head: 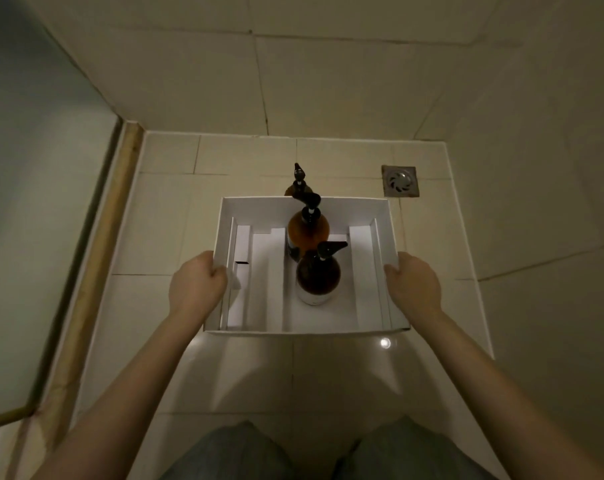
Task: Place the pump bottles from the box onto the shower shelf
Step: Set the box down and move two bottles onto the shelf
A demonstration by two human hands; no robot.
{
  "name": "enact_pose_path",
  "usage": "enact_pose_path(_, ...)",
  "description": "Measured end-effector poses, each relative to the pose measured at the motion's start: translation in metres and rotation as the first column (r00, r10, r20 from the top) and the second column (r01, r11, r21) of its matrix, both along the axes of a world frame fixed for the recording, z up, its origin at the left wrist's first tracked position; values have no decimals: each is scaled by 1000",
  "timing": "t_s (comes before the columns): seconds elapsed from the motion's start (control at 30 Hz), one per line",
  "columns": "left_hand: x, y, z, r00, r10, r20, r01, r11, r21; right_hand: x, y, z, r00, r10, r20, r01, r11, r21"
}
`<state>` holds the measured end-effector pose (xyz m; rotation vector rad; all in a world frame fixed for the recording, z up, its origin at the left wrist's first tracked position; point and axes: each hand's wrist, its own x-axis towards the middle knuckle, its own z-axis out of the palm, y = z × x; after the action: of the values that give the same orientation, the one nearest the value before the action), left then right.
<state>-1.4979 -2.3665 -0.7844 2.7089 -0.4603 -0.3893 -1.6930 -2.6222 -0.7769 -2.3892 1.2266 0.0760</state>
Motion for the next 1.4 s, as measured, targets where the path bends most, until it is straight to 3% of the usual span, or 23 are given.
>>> enact_pose_path(0.5,-33,16,-99,995,51,-83,-49,998,27,-17,17,-94,997,11,-82,0,991,133)
enact_pose_path(1.1,-42,16,-122,997,82,-3,-82,997,12,-31,31,-131,996,-86,-3,86,993,83)
enact_pose_path(1.17,-45,16,-118,994,98,51,-100,994,33,-33,34,-123,991,-80,105,76,996,46)
enact_pose_path(1.27,-53,11,-108,962,40,268,-20,997,-76,-31,45,-108,916,92,391,-65,994,-82)
enact_pose_path(1.33,-56,0,-103,943,-16,332,75,984,-164,-25,57,-107,882,76,465,-136,986,98)
enact_pose_path(1.4,-56,-20,-103,981,-69,184,118,956,-267,-13,68,-109,906,20,424,-174,928,330)
